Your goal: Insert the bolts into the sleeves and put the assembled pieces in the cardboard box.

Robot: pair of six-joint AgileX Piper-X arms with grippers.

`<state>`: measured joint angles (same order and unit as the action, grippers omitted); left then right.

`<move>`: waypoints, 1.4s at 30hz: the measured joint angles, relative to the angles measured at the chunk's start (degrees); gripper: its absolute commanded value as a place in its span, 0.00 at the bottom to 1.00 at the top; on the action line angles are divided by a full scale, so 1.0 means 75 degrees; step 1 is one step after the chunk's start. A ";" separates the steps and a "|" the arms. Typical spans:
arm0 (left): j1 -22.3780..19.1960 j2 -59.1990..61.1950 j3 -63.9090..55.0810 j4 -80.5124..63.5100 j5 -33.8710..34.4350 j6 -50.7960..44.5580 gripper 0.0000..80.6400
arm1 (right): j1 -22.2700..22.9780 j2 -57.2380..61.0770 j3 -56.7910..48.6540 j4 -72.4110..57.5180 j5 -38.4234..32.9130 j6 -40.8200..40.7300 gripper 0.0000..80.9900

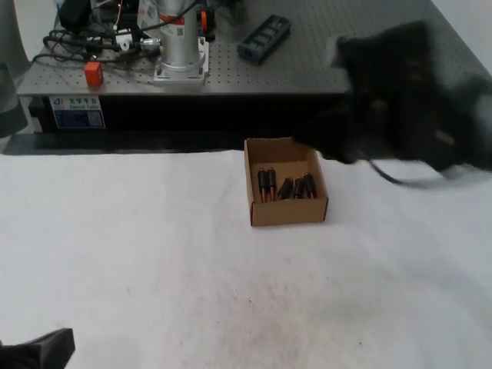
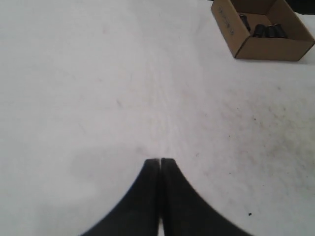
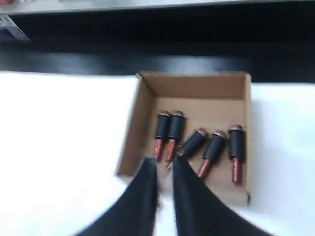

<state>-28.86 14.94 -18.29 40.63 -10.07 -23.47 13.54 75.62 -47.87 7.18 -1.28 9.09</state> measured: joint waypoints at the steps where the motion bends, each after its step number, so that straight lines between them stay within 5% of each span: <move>1: 0.0000 -0.0041 0.0000 0.0000 0.0000 0.0004 0.01 | 0.0000 -0.0758 0.0583 -0.0074 -0.0027 0.0000 0.08; 15: 0.0000 -0.0090 0.0000 0.0021 0.0569 -0.0032 0.01 | 0.0000 -0.7384 0.4575 0.1195 -0.0269 0.0015 0.08; 42: 0.0000 -0.0090 0.0788 -0.0199 0.0125 0.0291 0.01 | 0.0000 -0.8301 0.5920 0.2266 -0.0283 0.0015 0.08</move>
<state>-28.86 14.27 -12.38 39.14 -9.13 -21.29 13.54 13.36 -3.47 24.18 -3.41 9.20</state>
